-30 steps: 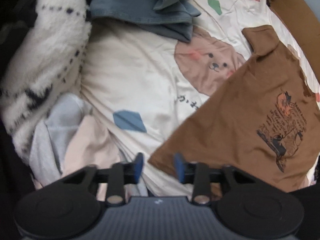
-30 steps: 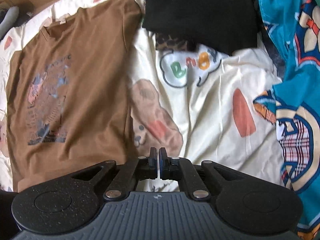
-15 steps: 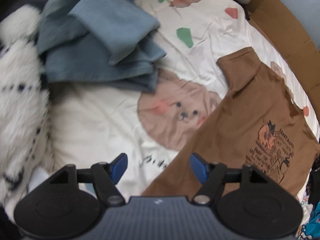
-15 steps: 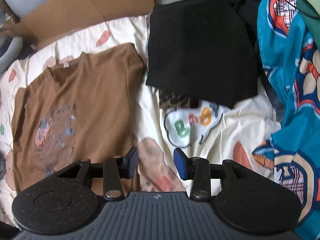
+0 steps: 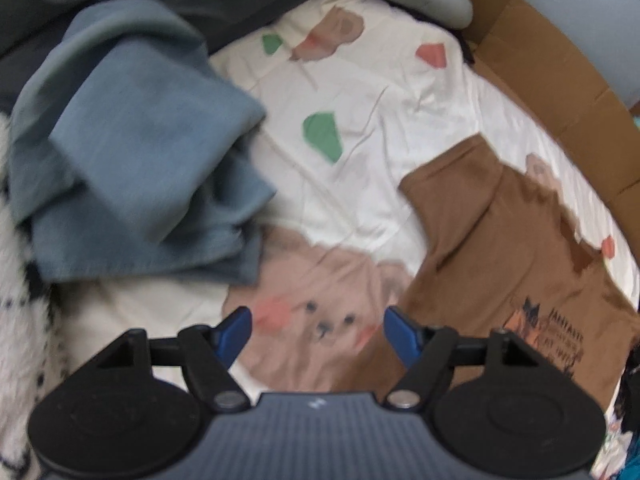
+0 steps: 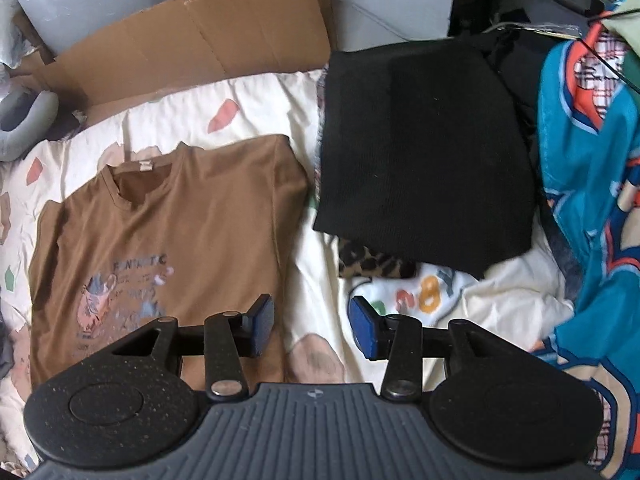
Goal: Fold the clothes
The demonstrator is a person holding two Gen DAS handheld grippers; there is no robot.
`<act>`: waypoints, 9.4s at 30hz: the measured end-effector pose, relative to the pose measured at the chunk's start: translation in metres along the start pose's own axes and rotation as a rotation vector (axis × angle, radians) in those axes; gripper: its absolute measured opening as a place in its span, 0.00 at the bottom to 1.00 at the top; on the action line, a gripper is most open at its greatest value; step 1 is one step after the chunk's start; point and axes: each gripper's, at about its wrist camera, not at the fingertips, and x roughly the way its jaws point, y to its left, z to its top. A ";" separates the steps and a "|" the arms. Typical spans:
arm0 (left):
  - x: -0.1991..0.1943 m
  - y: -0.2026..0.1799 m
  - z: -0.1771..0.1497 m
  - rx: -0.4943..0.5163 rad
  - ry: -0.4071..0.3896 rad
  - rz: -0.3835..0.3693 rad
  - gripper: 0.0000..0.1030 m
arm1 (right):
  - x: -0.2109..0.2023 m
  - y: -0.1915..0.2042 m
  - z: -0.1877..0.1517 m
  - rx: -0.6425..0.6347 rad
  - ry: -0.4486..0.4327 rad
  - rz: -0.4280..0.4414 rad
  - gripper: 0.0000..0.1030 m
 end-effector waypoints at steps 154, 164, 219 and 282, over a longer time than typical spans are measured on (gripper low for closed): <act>0.124 -0.083 0.147 0.224 -0.169 0.130 0.63 | 0.226 0.066 0.122 -0.231 -0.049 0.036 0.53; 0.144 -0.114 0.116 0.196 -0.129 -0.017 0.63 | 0.248 0.082 0.128 -0.233 -0.006 0.076 0.53; 0.167 -0.141 0.089 0.237 -0.113 -0.050 0.63 | 0.132 0.034 0.107 -0.243 0.004 -0.233 0.03; 0.213 -0.164 0.177 0.842 -0.101 0.055 0.68 | 0.180 0.135 0.109 -0.452 -0.102 0.014 0.60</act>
